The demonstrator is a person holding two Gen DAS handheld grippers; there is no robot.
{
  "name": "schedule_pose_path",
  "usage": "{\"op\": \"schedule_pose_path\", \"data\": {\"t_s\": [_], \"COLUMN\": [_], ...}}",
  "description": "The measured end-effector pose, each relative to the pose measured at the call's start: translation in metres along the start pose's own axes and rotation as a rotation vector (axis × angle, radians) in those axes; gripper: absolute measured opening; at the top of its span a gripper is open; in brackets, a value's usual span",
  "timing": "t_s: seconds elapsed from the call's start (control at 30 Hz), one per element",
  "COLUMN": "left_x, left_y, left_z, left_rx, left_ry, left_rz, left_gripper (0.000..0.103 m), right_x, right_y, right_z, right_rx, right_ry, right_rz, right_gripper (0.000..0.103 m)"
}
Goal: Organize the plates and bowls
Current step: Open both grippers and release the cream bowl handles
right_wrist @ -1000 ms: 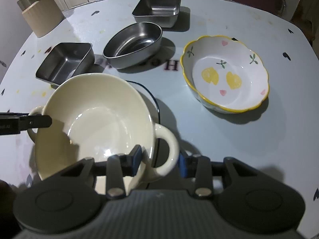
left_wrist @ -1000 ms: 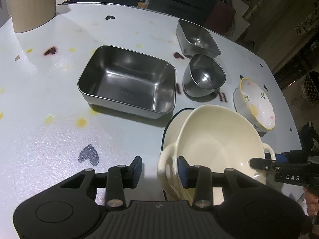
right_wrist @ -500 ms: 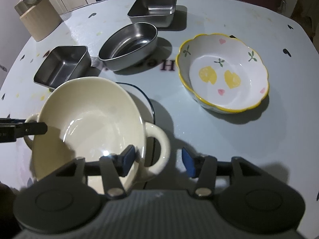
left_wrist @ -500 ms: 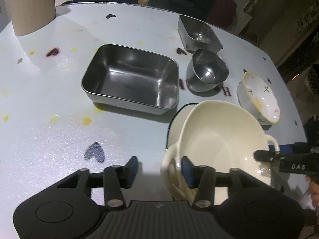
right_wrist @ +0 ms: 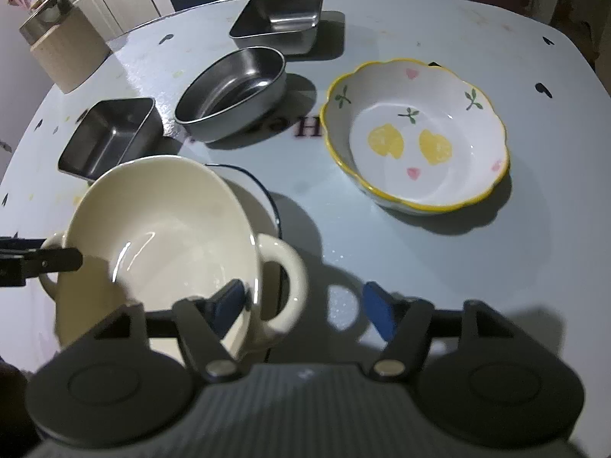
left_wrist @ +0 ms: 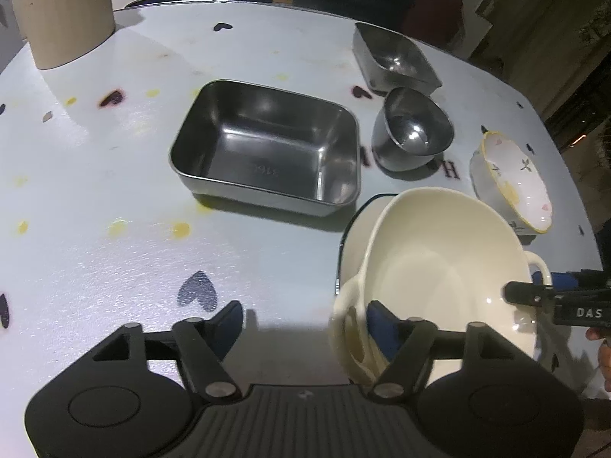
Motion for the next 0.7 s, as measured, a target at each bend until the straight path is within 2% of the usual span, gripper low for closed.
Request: {"op": "schedule_pose_path", "data": {"t_s": [0.07,0.2,0.27,0.33,0.43,0.7], "left_x": [0.0,0.0,0.0,0.0,0.0,0.001], "left_y": [-0.001,0.001,0.002,0.004,0.006,0.013], "left_z": [0.001,0.0,0.0,-0.002,-0.005,-0.009], "left_rx": [-0.002,0.007,0.005,0.005,0.006,0.005], "left_ry": [0.005,0.005,0.0,-0.003,-0.017,-0.019], "left_rz": [0.005,0.004,-0.001,-0.007,-0.016,-0.023], "left_gripper": [0.089,0.096,0.099,0.1,0.102,0.103], "right_x": [0.0,0.0,-0.001,-0.002,-0.003,-0.003], "right_y": [0.0,0.002,0.004,0.005,0.008,0.015], "right_z": [-0.001,-0.003,-0.003,-0.002,0.0,0.005], "right_rx": [-0.005,-0.011,-0.025,-0.045,-0.054,-0.058], "right_ry": [-0.008,-0.008,-0.006,-0.009,-0.002,0.028], "right_rz": [-0.003,-0.022,-0.03,-0.034,-0.054,-0.073], "right_gripper": [0.078,0.081,0.086,0.096,0.102,0.103]}}
Point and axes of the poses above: each gripper's, at about its wrist camera, not at the fingertips, and y roughly against the way its jaws point, z to its left, x to its underside, the point moved 3 cm from there along -y, roughly the way its jaws point, and after that the axes turned 15 degrees about -x, right-handed, at the moved point
